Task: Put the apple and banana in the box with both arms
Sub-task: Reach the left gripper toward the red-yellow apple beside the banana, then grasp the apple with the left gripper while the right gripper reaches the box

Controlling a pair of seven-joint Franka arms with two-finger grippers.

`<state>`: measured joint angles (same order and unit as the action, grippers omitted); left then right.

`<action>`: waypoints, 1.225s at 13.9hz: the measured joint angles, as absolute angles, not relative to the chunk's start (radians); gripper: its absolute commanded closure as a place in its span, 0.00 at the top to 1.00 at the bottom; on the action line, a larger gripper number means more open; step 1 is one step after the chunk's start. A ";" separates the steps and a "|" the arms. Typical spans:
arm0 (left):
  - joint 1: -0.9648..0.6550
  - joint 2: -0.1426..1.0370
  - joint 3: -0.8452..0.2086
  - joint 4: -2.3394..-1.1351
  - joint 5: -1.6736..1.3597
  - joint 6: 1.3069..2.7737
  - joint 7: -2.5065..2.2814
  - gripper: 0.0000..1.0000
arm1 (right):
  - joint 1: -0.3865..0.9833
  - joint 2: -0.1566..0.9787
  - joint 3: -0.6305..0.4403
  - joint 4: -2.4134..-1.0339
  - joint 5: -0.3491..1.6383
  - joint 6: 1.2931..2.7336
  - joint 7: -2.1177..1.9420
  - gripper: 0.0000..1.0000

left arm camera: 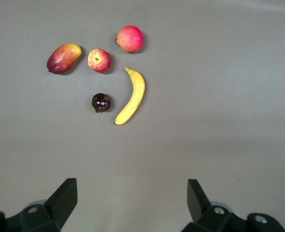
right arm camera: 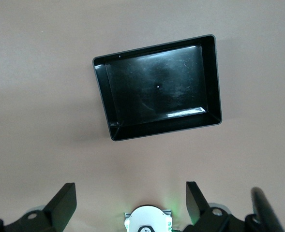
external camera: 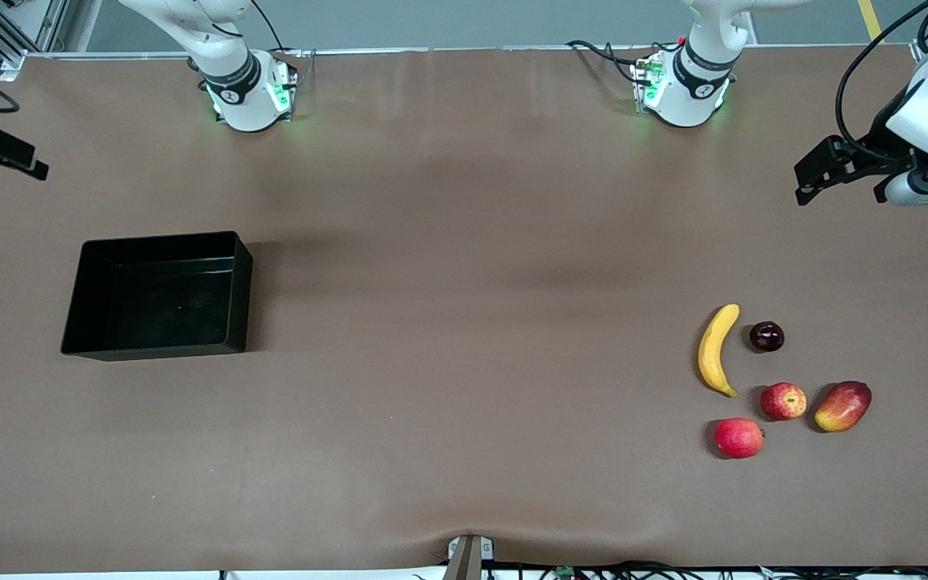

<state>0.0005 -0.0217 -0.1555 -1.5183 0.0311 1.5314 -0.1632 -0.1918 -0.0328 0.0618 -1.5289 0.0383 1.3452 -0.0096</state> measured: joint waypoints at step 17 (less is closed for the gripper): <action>0.033 0.348 -0.140 -1.522 0.141 1.942 -0.143 1.00 | -0.261 0.075 0.061 -1.539 0.038 1.332 -0.031 1.00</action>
